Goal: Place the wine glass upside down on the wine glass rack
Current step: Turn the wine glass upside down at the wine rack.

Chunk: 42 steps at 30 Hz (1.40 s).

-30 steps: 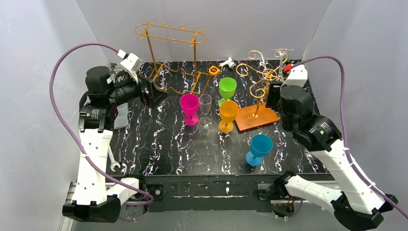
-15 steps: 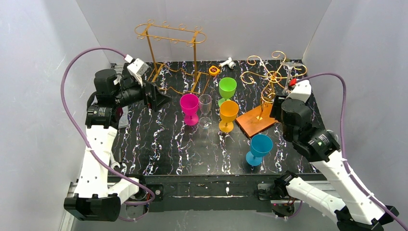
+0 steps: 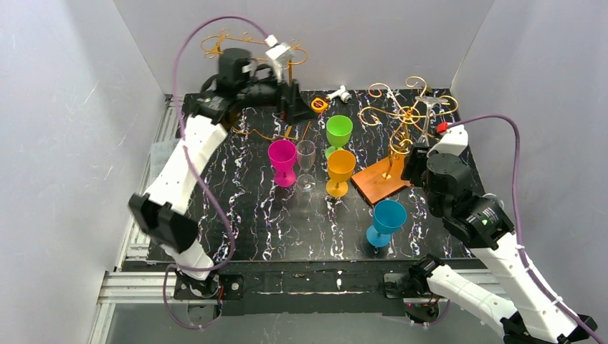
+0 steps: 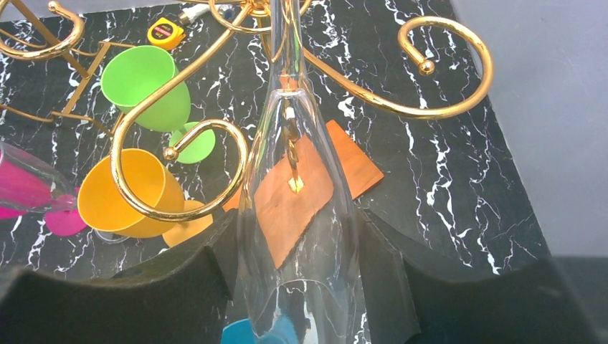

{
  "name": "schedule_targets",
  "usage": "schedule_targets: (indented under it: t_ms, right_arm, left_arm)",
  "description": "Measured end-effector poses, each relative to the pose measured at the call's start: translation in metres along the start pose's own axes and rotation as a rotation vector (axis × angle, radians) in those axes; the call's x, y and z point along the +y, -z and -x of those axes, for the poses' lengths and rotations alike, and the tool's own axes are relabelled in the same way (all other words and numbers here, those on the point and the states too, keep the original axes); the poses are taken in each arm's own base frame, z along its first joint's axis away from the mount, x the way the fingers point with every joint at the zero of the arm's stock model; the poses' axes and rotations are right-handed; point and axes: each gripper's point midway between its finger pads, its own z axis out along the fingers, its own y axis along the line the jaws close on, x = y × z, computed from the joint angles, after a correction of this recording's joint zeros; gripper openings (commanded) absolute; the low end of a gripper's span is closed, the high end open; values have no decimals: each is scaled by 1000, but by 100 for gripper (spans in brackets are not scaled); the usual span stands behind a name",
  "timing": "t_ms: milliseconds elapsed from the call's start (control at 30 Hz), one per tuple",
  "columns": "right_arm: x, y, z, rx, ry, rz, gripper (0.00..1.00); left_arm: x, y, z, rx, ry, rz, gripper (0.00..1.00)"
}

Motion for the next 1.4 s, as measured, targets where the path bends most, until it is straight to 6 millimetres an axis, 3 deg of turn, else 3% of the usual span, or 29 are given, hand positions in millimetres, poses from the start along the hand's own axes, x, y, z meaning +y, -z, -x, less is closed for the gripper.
schedule_targets:
  t_ms: [100,233,367,433,567,700,833,967,1033,1233,1400]
  right_arm:
    - [-4,4,-7,5,-14,1,1]
    - [-8,6,-18,19,-21,-2,1]
    - [-8,2,-31,46,-13,-11,1]
    - [-8,0,-39,59,-5,-12,1]
    - [-8,-5,-53,79,15,-15,1]
    - [-7,-10,-61,82,21,-17,1]
    - [-7,-14,-63,74,29,-26,1]
    - [-6,-18,-60,45,27,-33,1]
    - [-6,-20,-58,29,23,-38,1]
    - [-6,-29,-63,-1,31,-53,1]
    - [-6,-35,-65,-35,42,-60,1]
  left_arm:
    - [-13,-45,5,40,27,-83,98]
    - [-26,-90,-4,96,90,-150,98]
    - [-29,-125,-17,138,169,-183,98]
    - [-28,-133,-25,157,208,-186,98]
    - [-27,-142,-28,161,265,-192,80]
    - [-33,-145,-16,126,288,-228,68]
    - [-39,-150,-6,99,303,-266,47]
    - [-48,-160,-7,96,309,-304,48]
    - [-50,-167,-11,105,319,-316,43]
    - [-55,-173,-19,133,374,-323,2]
    - [-60,-170,-17,153,428,-322,0]
